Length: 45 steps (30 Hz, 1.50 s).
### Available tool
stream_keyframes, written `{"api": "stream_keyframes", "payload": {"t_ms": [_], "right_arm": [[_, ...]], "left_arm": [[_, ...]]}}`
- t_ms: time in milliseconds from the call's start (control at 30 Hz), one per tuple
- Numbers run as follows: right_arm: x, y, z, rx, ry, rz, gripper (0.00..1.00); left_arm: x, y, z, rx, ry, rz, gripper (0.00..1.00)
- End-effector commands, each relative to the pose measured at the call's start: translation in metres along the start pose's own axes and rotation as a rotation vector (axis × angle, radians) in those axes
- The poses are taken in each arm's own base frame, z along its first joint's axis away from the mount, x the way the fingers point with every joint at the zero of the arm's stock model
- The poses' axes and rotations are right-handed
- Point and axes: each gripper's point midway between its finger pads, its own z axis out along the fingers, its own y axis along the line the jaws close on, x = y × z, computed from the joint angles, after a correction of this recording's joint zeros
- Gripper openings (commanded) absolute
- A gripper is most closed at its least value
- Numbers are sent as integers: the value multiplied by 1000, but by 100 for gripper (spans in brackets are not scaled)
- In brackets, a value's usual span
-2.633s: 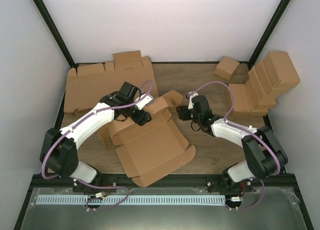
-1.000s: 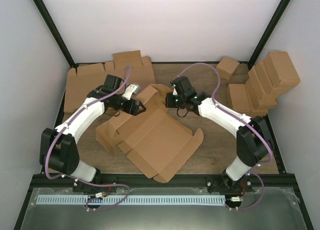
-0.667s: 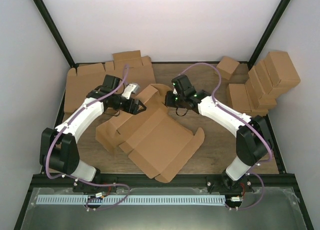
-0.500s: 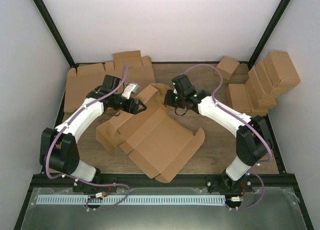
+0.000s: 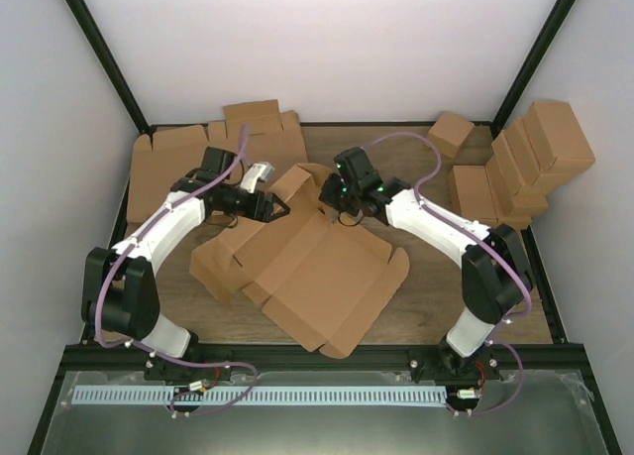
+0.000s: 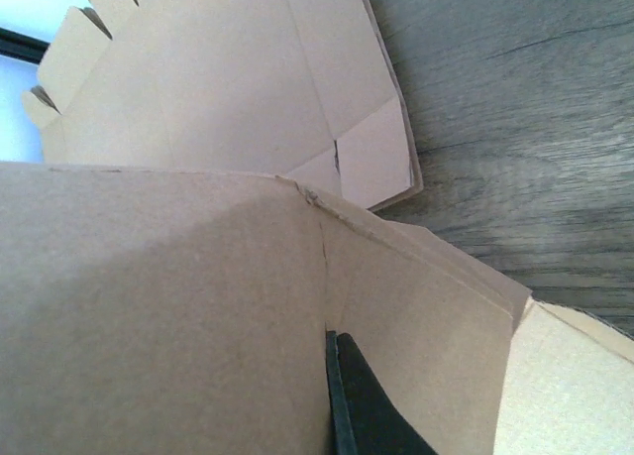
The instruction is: Fold the paper box
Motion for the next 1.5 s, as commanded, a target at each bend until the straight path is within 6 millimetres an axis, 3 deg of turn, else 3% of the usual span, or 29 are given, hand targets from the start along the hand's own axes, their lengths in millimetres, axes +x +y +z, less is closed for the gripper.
{"api": "stream_keyframes", "payload": {"t_ms": [0,100,300,467,600,800,900,1133,1467], "right_arm": [[-7,72,-12,-240,-22,52,1],[-1,66,-9,-195,-28,21,1],[22,10,-1,-73,-45,-43,1],[42,-25,0,-34,-31,-129,1],[63,-20,0,-155,20,-226,2],[84,-24,-4,-257,51,-340,11],[89,-22,-10,-282,63,-408,22],[76,-24,-37,-293,16,-494,46],[34,-43,-75,-319,-99,-533,50]], "left_arm": [[5,-20,9,141,17,20,71],[7,-17,8,118,22,23,70],[16,-5,7,-41,43,71,69],[23,-13,10,-133,62,158,69],[29,-24,17,-161,89,229,69],[41,-20,27,-187,148,264,69],[44,-19,28,-200,162,275,69],[46,-20,27,-214,176,310,69],[48,-21,29,-223,190,340,69]]}}
